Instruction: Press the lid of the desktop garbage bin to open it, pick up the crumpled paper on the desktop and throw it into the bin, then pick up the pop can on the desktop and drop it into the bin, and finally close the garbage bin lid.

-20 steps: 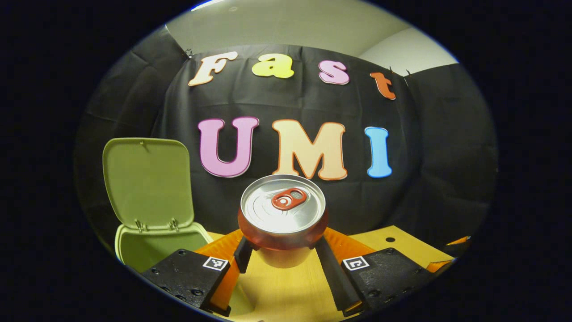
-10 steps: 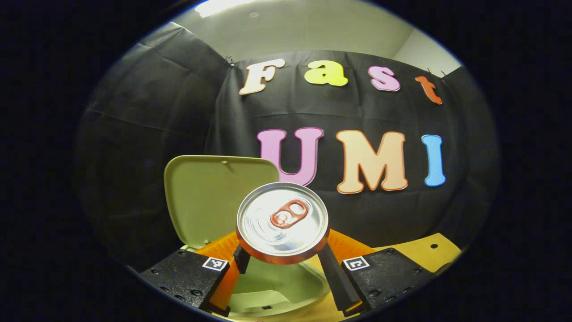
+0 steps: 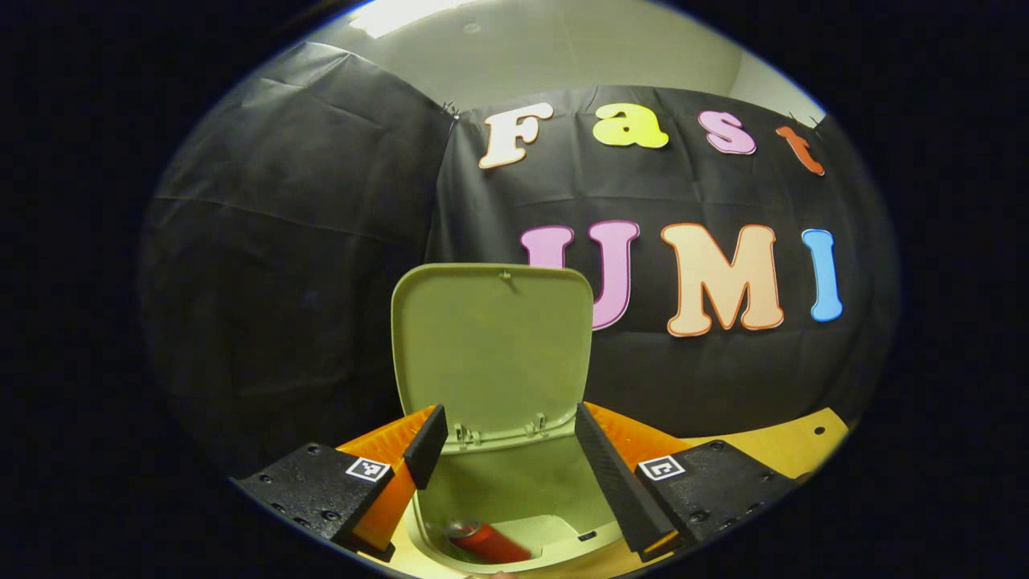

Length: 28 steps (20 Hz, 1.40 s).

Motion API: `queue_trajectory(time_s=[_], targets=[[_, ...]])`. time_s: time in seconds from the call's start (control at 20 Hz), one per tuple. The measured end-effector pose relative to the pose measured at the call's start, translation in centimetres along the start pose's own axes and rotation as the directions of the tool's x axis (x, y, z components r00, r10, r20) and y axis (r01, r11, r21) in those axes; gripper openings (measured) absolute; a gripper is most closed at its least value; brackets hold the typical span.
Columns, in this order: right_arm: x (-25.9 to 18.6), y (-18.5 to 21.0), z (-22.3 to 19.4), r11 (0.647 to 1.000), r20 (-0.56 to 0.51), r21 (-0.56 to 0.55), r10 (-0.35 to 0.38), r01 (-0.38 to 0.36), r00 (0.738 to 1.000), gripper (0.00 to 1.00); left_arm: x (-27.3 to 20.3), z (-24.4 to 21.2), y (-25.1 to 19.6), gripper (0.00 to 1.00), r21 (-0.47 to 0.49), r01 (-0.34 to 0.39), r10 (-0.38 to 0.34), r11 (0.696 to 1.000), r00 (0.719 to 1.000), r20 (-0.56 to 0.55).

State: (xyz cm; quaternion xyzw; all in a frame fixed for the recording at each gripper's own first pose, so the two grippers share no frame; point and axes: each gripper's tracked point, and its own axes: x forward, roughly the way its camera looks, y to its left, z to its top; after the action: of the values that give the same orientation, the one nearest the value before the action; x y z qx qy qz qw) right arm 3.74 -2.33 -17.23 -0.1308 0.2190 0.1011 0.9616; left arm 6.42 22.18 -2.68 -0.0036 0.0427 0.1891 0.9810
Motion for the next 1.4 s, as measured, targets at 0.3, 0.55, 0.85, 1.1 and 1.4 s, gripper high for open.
queue_trajectory(time_s=[0.3,0.55,0.85,1.1,1.4], targets=[[-0.7,0.8,-0.1,1.0,0.017,0.027,-0.003,0.003,1.0,0.99,1.8,8.0,0.5,0.95,0.034,-0.003,0.0,0.999,0.998,0.065],[-1.2,1.0,0.2,0.995,0.032,0.094,-0.029,0.026,0.999,0.99,6.3,11.2,1.8,0.96,0.05,-0.031,0.028,0.998,0.997,0.075],[-1.2,0.6,0.1,0.989,0.022,0.131,-0.067,0.064,0.998,0.99,11.0,9.4,2.8,0.96,0.044,-0.039,0.04,0.998,0.999,-0.034],[-0.8,0.6,0.6,0.989,0.028,0.132,-0.064,0.06,0.998,0.99,10.1,8.8,2.2,0.94,0.007,-0.007,0.007,1.0,0.998,-0.068],[0.2,1.4,0.5,0.992,0.017,0.125,-0.023,0.02,1.0,0.99,6.5,7.9,0.1,0.94,0.017,0.042,-0.041,0.999,0.997,-0.062]])
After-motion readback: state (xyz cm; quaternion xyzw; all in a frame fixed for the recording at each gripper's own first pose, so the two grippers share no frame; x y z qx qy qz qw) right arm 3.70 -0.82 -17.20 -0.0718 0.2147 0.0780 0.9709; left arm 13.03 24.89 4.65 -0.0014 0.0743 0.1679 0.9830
